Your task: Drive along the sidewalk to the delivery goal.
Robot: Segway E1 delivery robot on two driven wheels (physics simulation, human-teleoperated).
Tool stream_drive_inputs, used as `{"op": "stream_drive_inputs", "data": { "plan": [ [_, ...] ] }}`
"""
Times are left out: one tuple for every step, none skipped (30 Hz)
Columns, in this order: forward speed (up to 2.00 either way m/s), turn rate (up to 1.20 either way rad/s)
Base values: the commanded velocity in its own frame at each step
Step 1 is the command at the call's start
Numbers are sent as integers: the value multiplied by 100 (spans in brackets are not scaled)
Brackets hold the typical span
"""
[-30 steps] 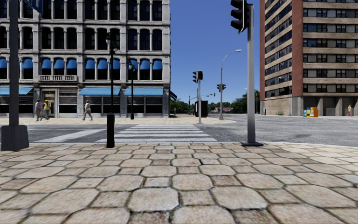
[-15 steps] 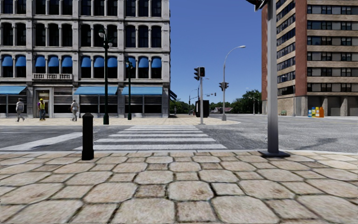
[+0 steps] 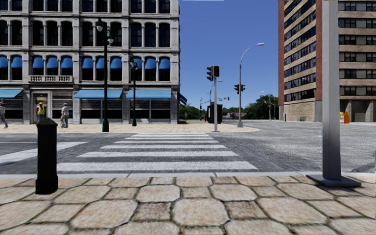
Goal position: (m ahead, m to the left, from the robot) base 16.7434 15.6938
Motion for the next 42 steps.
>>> {"op": "stream_drive_inputs", "data": {
  "plan": [
    [200, 18],
    [200, 18],
    [200, 18],
    [200, 18],
    [200, 18],
    [200, 18],
    [200, 18],
    [199, 18],
    [185, 16],
    [161, 14],
    [150, 13],
    [150, 13],
    [147, 12],
    [146, 12],
    [147, 12],
    [150, 12],
    [150, 12],
    [152, 12],
    [153, 12],
    [154, 12],
    [154, 12],
    [154, 12],
    [154, 12],
    [154, 12],
    [155, 16],
    [155, 16],
    [155, 20],
    [155, 22],
    [155, 24],
    [156, 25],
    [156, 25],
    [157, 26],
    [158, 27],
    [160, 28],
    [163, 28],
    [163, 28],
    [164, 28],
    [164, 28],
    [165, 28],
    [167, 26],
    [167, 26],
    [168, 21]
  ]
}}
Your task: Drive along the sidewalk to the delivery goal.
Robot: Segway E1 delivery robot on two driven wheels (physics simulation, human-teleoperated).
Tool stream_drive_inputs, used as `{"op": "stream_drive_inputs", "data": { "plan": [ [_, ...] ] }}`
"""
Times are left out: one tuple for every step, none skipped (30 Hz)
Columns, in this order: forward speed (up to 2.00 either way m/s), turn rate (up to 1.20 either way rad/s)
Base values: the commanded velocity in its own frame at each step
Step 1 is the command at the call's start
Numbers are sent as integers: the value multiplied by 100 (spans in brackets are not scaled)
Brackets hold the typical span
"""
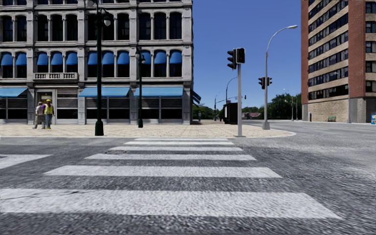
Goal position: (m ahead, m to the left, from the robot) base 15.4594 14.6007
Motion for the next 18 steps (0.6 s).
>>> {"op": "stream_drive_inputs", "data": {
  "plan": [
    [170, 0],
    [171, 0],
    [171, 0],
    [171, 0],
    [171, 0],
    [171, 0],
    [171, 0],
    [171, 0],
    [171, 0],
    [171, 0],
    [171, 0],
    [171, 0],
    [171, 0],
    [171, 0],
    [171, 0],
    [171, 0],
    [171, 0],
    [171, 0]
  ]
}}
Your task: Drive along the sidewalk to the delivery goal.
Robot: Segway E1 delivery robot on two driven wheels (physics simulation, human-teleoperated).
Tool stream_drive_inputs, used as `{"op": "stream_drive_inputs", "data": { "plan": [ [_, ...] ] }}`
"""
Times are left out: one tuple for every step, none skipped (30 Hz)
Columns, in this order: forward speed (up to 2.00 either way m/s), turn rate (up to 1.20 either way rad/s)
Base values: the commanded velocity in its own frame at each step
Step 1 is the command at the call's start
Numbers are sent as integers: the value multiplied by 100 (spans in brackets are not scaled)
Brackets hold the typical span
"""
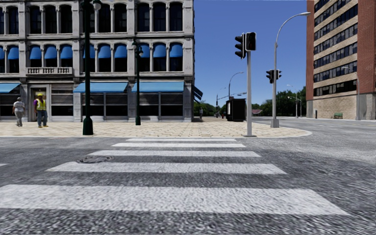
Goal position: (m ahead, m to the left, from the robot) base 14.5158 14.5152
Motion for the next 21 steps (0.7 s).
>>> {"op": "stream_drive_inputs", "data": {
  "plan": [
    [171, 0],
    [171, 0],
    [171, 0],
    [171, 0],
    [171, 0],
    [171, 0],
    [171, 0],
    [171, 0],
    [171, 0],
    [171, 0],
    [171, 0],
    [171, 0],
    [171, 0],
    [171, 0],
    [171, 0],
    [171, 0],
    [171, 0],
    [171, 0],
    [171, 0],
    [171, 0],
    [171, 0]
  ]
}}
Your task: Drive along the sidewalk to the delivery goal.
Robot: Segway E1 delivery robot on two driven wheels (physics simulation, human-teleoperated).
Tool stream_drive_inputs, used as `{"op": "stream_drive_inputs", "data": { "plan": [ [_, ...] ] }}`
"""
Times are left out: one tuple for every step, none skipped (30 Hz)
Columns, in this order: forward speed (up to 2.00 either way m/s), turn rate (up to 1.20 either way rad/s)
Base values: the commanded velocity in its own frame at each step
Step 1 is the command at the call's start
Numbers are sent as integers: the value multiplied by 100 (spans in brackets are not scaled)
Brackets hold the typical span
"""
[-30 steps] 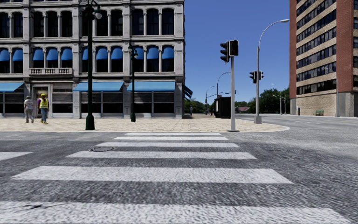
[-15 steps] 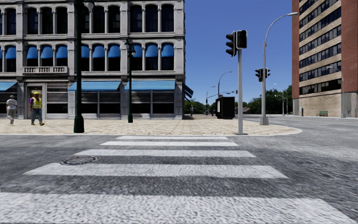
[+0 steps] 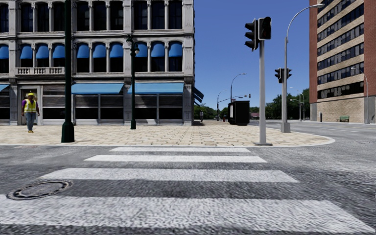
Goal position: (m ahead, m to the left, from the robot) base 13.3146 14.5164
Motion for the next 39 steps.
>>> {"op": "stream_drive_inputs", "data": {
  "plan": [
    [171, 0],
    [171, 0],
    [171, 0],
    [171, 0],
    [171, 0],
    [171, 0],
    [171, 0],
    [171, 0],
    [171, 0],
    [171, 0],
    [171, 0],
    [171, 0],
    [171, 0],
    [171, 0],
    [171, 0],
    [171, 0],
    [171, 0],
    [171, 0],
    [171, 0],
    [171, 0],
    [171, 0],
    [171, 0],
    [171, 0],
    [171, 0],
    [172, 0],
    [172, 0],
    [172, 0],
    [172, 0],
    [172, 0],
    [172, 0],
    [172, 0],
    [172, 0],
    [172, 0],
    [172, 0],
    [172, 0],
    [172, 0],
    [172, 0],
    [172, 0],
    [172, 0]
  ]
}}
